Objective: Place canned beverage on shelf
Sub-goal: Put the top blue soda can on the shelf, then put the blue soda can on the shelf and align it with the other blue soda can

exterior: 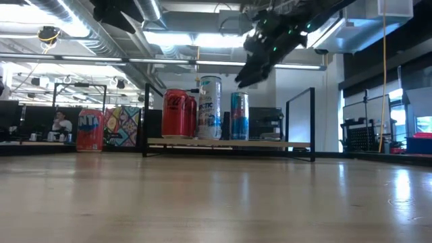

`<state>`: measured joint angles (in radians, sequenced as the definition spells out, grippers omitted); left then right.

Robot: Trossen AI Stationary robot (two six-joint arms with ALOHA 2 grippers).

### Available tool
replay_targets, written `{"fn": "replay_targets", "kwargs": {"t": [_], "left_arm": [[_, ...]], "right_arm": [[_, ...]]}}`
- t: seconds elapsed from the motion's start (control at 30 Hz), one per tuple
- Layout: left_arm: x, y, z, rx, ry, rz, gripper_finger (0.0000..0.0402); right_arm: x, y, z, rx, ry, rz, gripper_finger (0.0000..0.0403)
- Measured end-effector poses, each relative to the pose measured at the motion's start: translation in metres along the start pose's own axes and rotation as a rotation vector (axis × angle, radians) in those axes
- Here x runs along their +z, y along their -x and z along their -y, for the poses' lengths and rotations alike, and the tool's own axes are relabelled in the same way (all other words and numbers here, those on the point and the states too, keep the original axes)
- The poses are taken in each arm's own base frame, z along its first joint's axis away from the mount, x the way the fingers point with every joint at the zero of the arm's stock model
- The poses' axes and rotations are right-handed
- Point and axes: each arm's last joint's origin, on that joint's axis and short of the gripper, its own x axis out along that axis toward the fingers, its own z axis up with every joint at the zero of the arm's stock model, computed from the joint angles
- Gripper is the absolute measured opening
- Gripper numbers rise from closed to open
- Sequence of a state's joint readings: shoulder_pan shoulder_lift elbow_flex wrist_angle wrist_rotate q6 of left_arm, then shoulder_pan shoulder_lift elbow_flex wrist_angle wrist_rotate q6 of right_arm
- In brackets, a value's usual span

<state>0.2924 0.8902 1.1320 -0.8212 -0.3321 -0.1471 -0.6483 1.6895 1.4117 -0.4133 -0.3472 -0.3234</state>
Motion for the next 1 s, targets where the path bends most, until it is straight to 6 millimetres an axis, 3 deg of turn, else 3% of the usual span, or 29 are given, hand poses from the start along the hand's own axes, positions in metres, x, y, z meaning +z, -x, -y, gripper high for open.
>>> {"fn": "replay_targets", "kwargs": {"t": [0.17,0.27,0.47,0.7,1.0], "left_arm": [[0.000,0.000,0.000,-0.014,-0.031,0.001,0.0345],[0.000,0.000,0.001,-0.019,-0.044,0.000,0.0345],[0.002,0.000,0.002,-0.056,-0.065,0.013,0.0345],[0.006,0.001,0.005,-0.129,-0.080,0.055,0.0345],[0.010,0.006,0.026,-0.257,-0.119,0.122,0.0345]], "right_arm": [[0.009,0.034,-0.009,-0.027,-0.053,0.014,0.0351],[0.015,0.047,-0.027,0.006,-0.112,0.009,0.0348],[0.019,0.066,-0.077,0.057,-0.246,-0.090,0.0347],[0.019,0.092,-0.144,0.129,-0.281,-0.183,0.0347],[-0.001,0.113,-0.225,0.269,-0.318,-0.427,0.0347]]}}
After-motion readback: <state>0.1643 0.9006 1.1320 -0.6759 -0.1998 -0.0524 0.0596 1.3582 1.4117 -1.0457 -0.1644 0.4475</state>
